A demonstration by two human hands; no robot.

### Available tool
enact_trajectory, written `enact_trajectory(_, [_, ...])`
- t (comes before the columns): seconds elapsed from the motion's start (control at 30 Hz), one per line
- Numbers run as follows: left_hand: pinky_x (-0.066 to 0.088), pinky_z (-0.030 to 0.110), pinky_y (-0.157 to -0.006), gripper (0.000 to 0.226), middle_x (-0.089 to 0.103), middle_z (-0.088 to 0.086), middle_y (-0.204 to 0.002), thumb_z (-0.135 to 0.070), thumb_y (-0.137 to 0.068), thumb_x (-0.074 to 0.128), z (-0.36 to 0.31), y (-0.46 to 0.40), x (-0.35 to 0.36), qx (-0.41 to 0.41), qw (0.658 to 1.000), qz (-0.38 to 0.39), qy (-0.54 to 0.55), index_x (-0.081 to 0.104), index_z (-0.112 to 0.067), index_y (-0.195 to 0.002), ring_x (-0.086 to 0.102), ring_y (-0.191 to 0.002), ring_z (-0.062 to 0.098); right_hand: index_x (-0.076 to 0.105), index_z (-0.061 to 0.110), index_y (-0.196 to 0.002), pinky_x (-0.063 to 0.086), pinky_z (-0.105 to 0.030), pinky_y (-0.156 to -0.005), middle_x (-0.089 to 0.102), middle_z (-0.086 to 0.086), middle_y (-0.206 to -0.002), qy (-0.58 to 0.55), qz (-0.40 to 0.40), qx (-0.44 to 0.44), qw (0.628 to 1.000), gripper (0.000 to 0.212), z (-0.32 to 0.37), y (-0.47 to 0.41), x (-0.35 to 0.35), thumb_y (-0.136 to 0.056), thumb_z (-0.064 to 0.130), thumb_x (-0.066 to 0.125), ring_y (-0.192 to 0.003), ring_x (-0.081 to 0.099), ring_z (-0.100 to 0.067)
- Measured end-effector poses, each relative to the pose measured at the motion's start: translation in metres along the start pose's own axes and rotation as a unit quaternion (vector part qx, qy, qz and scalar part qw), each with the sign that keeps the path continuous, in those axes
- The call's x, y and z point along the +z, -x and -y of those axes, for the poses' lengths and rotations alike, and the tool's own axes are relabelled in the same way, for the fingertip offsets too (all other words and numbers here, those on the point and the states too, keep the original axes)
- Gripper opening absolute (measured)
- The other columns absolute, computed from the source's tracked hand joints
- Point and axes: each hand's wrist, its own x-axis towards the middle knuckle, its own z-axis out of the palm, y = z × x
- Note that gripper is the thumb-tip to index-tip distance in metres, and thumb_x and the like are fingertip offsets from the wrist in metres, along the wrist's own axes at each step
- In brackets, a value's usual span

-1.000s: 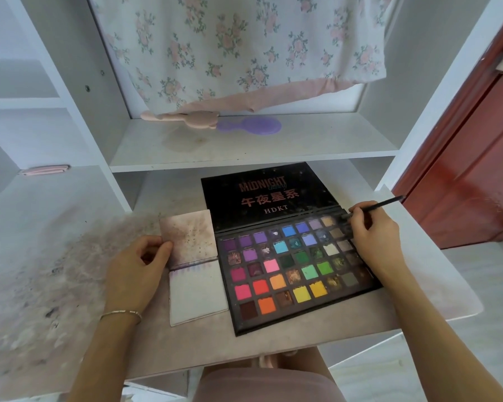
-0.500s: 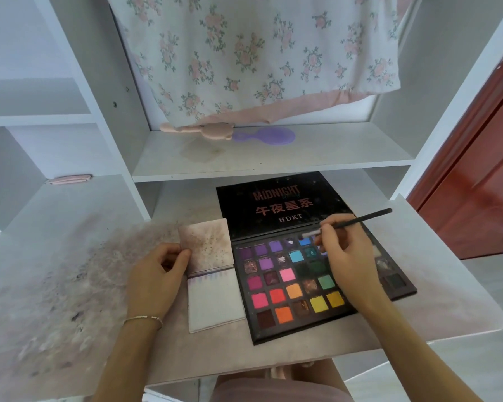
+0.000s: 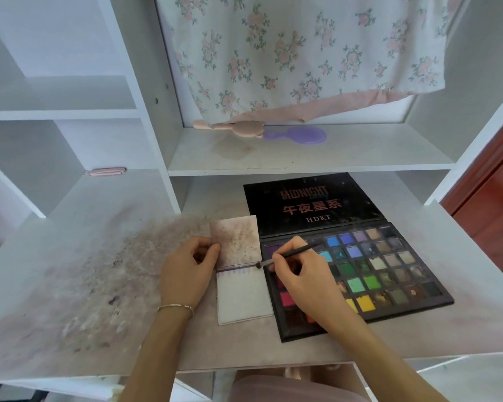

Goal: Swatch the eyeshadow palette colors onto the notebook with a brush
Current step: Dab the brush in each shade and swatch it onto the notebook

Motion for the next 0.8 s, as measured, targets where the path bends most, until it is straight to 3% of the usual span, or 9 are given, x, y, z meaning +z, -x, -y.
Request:
enact_trajectory(0.1, [0.038,0.010,-0.060,0.011,0.061,-0.018,-0.072,-0.021,-0.085,0.063,0.0001,0.0004,-0.0001,0.001,1.000,0.003,-0.002,0.061,-0.030,-0.078,0.057,-0.070,-0.002,0.049,0.026,-0.080,0.052,-0.028,-0.061,0.066,-0.006,-0.074,0.005,0.002,-0.001,1.000,0.011,-0.0010,0.0000,0.0000,-0.089,0.021,0.052,-0.068,0.061,-0.015])
enact_trajectory(0.3, [0.041,0.015,-0.061,0.016,0.062,-0.016,-0.071,-0.019,-0.084,0.063,-0.0008,-0.0001,0.0005,0.008,1.000,0.000,0.006,0.060,-0.031,-0.074,0.057,-0.069,0.000,0.046,0.027,-0.076,0.044,-0.013,-0.047,0.059,0.000,-0.063,0.021,0.014,0.001,1.000,0.017,-0.0019,-0.0010,0.0006,-0.090,0.018,0.051,-0.056,0.054,-0.004])
enact_trajectory(0.57, [0.040,0.015,-0.061,0.019,0.062,-0.015,-0.070,-0.020,-0.084,0.063,0.0007,0.0003,0.0004,0.007,1.000,-0.001,0.006,0.058,-0.034,-0.073,0.058,-0.069,0.001,0.045,0.031,-0.077,0.050,-0.018,-0.056,0.064,-0.002,-0.072,0.021,0.011,-0.002,1.000,0.019,-0.0019,-0.0022,0.0012,-0.091,0.019,0.050,-0.067,0.059,-0.007])
enact_trajectory(0.7, [0.041,0.014,-0.061,0.015,0.062,-0.016,-0.071,-0.021,-0.084,0.063,0.0007,0.0000,0.0008,0.005,1.000,-0.002,0.003,0.060,-0.032,-0.076,0.058,-0.070,0.001,0.044,0.030,-0.075,0.045,-0.011,-0.049,0.057,0.005,-0.062,0.026,0.018,-0.004,0.999,0.021,-0.0012,-0.0013,0.0004,-0.090,0.017,0.051,-0.058,0.055,0.000])
enact_trajectory(0.8, [0.041,0.014,-0.062,0.011,0.062,-0.016,-0.072,-0.021,-0.084,0.063,0.0012,0.0001,0.0009,0.003,1.000,-0.004,0.002,0.061,-0.030,-0.078,0.058,-0.070,0.000,0.044,0.031,-0.075,0.047,-0.014,-0.051,0.061,0.001,-0.067,0.025,0.019,-0.003,0.999,0.021,-0.0003,-0.0015,0.0003,-0.091,0.018,0.050,-0.061,0.057,-0.004])
